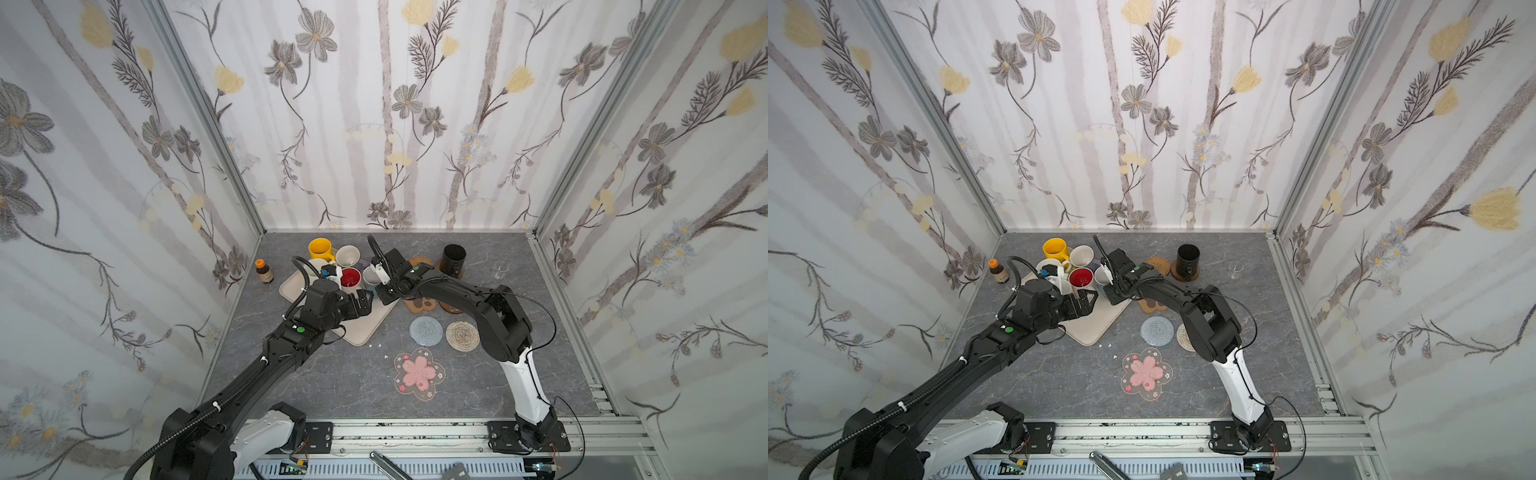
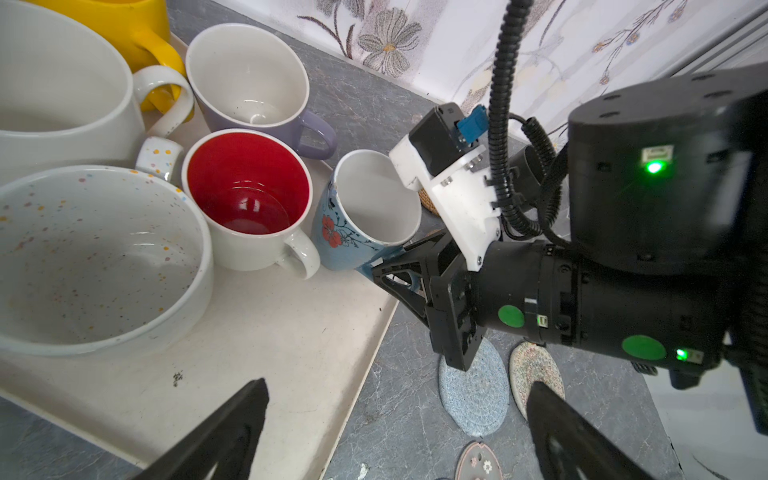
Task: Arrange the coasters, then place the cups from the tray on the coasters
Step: 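Lift the blue floral mug and carry it to the wooden coaster beside the paw coaster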
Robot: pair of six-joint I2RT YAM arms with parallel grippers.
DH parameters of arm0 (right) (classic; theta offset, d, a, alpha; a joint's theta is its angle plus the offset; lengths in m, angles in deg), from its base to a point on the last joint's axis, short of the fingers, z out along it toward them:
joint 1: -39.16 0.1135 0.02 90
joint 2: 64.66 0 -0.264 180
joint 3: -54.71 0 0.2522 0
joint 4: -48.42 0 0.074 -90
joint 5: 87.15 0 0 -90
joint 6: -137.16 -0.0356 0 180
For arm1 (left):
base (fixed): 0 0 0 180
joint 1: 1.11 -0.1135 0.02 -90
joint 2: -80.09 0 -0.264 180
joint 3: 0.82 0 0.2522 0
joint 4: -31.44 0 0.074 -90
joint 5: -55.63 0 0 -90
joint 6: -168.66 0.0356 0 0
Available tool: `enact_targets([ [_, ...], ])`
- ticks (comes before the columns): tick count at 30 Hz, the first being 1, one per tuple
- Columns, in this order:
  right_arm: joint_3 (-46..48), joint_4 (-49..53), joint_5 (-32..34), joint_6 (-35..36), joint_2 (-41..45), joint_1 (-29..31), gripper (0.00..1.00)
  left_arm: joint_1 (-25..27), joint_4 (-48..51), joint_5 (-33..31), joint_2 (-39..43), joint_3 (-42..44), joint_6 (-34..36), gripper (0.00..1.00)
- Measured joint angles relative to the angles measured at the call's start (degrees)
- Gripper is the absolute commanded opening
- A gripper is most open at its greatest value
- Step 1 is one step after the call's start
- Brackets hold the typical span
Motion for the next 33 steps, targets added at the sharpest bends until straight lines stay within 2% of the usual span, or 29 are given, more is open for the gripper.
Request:
enact_targets([
  [5, 2.19, 1.55, 0.15, -0.66, 2.99, 0.70, 0.06, 0.61, 0.02, 0.70, 0.79, 1.01, -0.44, 1.00],
  [9, 5.79, 1.16, 1.20, -1.95, 7.69, 0.68, 0.04, 3.02, 0.26, 1.29, 1.29, 1.07, -1.14, 1.00],
  [20, 22.36, -1.60, 4.24, -5.97, 24.06, -0.55, 0.01, 10.95, 3.74, -3.13, 2.51, -1.62, -2.12, 1.00],
  [28, 38.47, -7.54, 4.28, -9.64, 34.51, -6.86, 0.00, 12.37, 4.90, -3.96, 1.44, -2.19, -2.12, 1.00],
  [33, 46.36, -10.99, 4.20, -11.67, 39.80, -11.67, 0.00, 12.41, 5.64, -4.26, -2.71, -4.00, -0.90, 1.00],
])
